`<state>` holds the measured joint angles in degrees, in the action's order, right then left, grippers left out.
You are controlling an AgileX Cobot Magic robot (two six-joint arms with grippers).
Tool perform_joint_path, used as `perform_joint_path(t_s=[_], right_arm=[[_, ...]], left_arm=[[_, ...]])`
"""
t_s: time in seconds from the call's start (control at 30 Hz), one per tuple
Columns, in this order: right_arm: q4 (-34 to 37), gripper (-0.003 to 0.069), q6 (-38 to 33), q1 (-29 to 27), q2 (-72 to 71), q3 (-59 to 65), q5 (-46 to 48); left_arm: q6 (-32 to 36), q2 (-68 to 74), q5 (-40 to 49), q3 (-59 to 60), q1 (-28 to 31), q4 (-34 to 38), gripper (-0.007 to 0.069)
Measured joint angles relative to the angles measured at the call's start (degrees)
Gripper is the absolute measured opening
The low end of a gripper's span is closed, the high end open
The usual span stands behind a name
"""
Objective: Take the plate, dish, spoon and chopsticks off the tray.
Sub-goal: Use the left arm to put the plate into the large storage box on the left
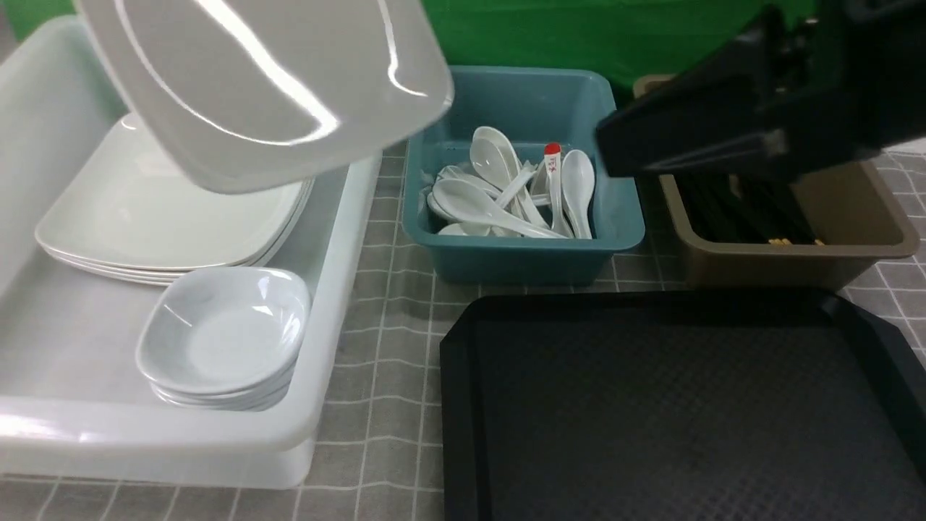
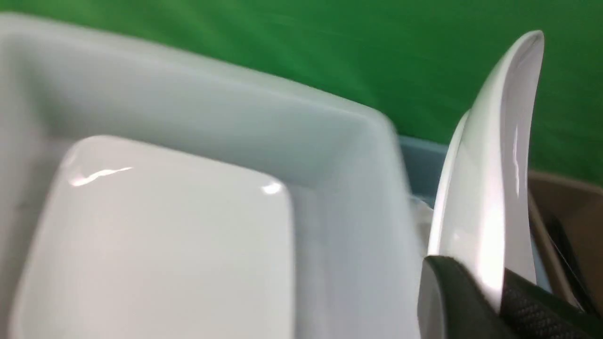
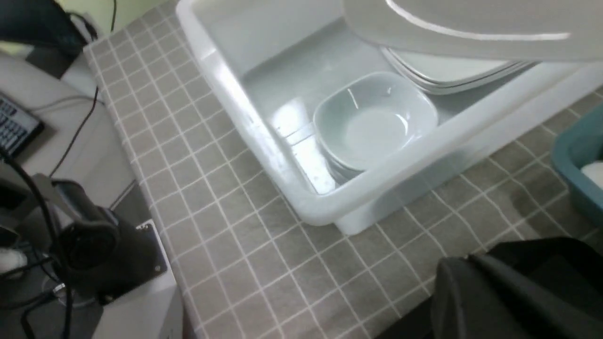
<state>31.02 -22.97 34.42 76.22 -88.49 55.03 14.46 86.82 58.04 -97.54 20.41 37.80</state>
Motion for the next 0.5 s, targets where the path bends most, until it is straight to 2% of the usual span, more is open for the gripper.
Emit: perform_joint_path(t_s=[0.17, 0.23, 0.33, 0.43, 0.5], right_arm=[[-9.6, 0.0027, 5.7, 6.3, 5.2, -5.7, 0.4], [-12.0, 0.0027, 7.3, 8.6, 8.0, -8.7, 0.4], [-12.8, 0.0027, 8.0, 9.7, 11.1, -11.6, -0.2], [-13.0, 0.0027, 8.6, 9.7, 13.9, -14.9, -0.9], [-13.3, 0.0027, 8.8, 9.7, 14.9, -16.1, -1.0]], left_arm=[[1.9, 0.0, -5.1, 7.6, 10.5, 5.8, 0.0025], [4.7, 0.1, -12.0, 14.4, 14.0, 11.7, 0.0026], [9.6, 0.1, -19.7, 22.3, 14.2, 18.3, 0.0027], [12.3, 0.4, -28.0, 29.4, 12.6, 23.0, 0.0027], [12.7, 0.8, -30.2, 31.1, 11.9, 24.3, 0.0027]])
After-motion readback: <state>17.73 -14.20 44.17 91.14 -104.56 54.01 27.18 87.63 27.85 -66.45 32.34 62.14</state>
